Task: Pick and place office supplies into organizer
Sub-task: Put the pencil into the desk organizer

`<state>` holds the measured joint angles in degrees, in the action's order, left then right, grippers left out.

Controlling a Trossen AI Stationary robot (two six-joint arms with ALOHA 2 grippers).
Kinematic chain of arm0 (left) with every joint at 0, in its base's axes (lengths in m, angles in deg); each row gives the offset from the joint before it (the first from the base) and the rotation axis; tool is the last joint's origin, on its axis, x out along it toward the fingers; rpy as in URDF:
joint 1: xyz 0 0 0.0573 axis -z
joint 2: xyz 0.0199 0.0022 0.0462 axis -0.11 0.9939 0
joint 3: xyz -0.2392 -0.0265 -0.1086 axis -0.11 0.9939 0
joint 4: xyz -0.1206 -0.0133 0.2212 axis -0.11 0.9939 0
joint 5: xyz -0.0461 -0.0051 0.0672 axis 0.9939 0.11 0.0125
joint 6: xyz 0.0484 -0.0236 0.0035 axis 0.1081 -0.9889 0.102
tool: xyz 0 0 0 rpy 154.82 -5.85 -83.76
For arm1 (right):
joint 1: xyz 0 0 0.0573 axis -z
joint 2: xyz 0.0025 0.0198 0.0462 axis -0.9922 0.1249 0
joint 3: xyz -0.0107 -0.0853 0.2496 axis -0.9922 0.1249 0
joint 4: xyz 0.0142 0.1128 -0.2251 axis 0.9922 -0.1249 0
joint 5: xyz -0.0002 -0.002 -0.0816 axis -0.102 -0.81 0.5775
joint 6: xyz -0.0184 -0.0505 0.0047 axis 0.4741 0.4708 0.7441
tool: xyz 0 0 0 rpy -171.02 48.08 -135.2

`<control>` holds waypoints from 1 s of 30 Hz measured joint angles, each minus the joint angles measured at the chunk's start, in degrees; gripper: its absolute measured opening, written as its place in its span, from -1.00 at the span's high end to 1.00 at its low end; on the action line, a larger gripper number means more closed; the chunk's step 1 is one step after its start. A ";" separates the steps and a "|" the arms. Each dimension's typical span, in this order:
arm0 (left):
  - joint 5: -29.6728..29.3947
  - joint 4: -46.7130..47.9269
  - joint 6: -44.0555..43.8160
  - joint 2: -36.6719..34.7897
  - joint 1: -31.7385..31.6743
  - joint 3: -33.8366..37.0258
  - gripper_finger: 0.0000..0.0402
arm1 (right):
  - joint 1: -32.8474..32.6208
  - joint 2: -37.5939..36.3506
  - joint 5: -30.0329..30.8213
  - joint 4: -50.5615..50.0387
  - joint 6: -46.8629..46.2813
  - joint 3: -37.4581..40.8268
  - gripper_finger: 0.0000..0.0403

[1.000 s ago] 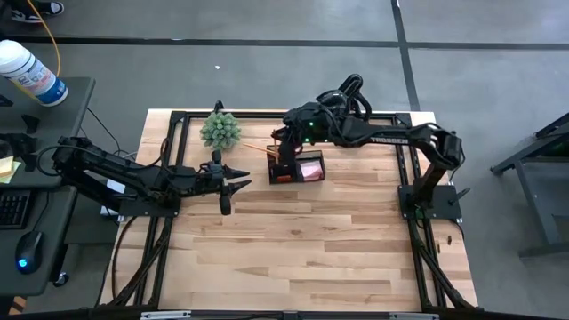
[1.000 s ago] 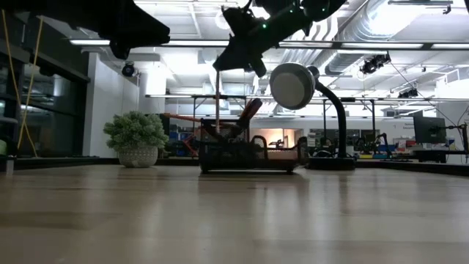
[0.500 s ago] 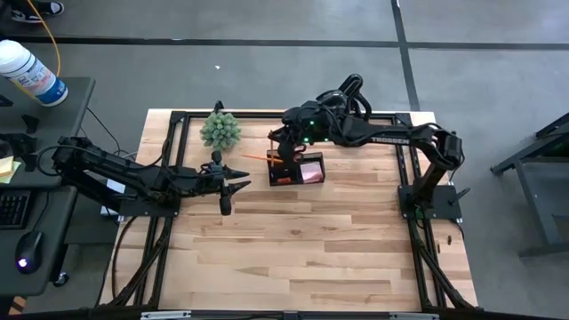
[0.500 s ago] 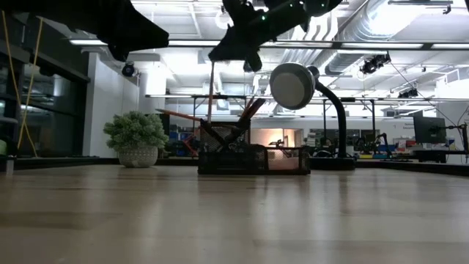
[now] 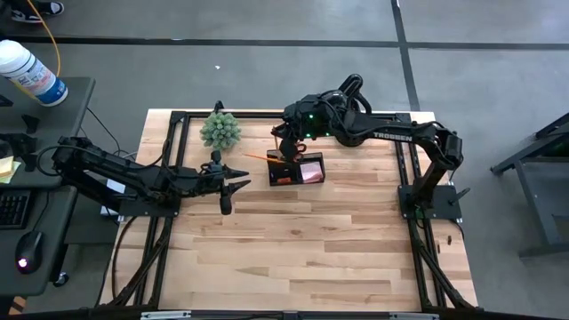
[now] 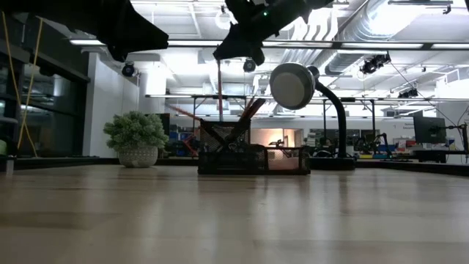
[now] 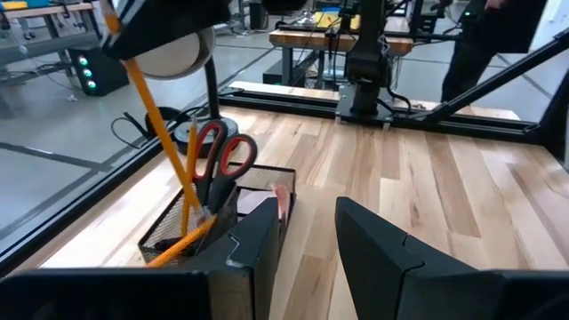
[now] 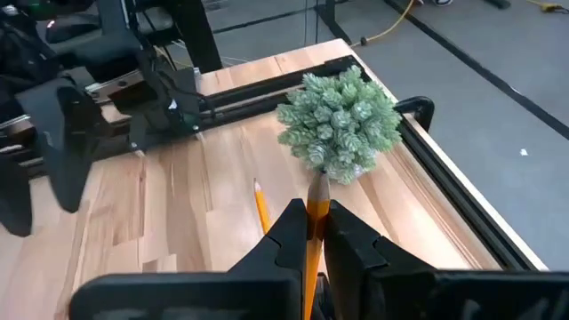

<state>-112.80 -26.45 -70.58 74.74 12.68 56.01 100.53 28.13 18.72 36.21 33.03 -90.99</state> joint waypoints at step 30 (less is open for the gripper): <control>-1.00 0.36 -0.03 -0.02 0.01 -0.02 0.48 | 0.10 7.85 -0.77 -5.75 2.15 0.00 0.93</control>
<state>-113.79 -26.09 -70.61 74.72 12.70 55.99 100.63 35.98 17.95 30.47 35.19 -90.99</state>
